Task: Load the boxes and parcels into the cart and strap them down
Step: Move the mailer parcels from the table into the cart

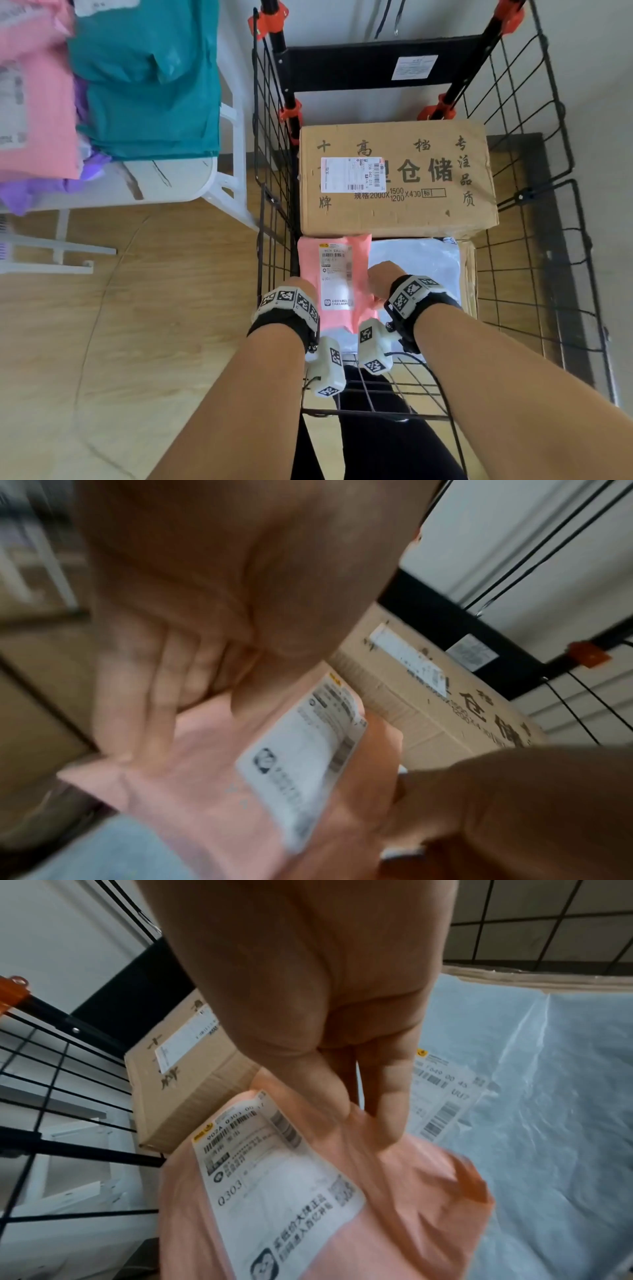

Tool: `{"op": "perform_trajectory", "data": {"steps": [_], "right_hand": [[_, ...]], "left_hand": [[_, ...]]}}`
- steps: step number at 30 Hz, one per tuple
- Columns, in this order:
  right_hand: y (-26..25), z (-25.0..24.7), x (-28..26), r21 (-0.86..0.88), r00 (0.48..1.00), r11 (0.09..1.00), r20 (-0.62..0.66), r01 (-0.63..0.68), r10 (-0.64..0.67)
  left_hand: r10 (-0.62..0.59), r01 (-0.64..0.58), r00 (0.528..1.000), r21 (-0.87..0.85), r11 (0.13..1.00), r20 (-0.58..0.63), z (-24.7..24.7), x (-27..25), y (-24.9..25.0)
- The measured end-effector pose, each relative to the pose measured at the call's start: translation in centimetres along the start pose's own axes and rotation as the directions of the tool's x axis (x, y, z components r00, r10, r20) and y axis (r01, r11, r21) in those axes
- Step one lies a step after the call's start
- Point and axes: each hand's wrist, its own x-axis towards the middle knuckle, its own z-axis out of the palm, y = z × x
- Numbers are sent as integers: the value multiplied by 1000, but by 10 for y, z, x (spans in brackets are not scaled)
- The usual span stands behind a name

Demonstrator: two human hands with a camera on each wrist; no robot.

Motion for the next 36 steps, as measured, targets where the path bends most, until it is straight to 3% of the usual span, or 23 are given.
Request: {"op": "perform_trajectory", "data": {"steps": [3,7,8,12,14,17,20,24,28,31,36], "right_hand": [[0,9,3,-80,999,997,41,-13,17],[6,14,14,-15,999,999,-24,37,-37],[7,12,15,67,998,997,-60,28,-24],[10,7,23,196,987,980,-161,19,13],[10,5,25,276,990,960,-144,47,-7],[8,5,26,374,996,925,-82,71,-43],[11,8,32,364,999,931,-51,37,-20],[17,12,41,347,999,937,-27,-23,34],[17,19,50,311,1000,950,-9,-9,12],[13,28,57,368,1000,930,-17,21,-15],[4,37,61,327,994,941,36,82,-100]], "left_hand": [[29,-32,999,119,992,26,6,9,1],[9,-3,997,-74,997,80,18,20,8],[-3,12,997,-111,994,77,17,19,11],[97,-98,995,30,995,30,16,25,19],[80,-83,995,54,995,51,21,33,17],[36,-33,998,-56,998,50,30,46,14],[10,-8,1000,-220,976,11,33,50,15],[-63,56,998,-270,961,-16,32,55,16],[-43,29,999,-399,917,-28,34,58,15],[-42,-21,995,-593,805,-92,31,58,13],[-91,-21,985,-619,785,-149,25,57,8]]}}
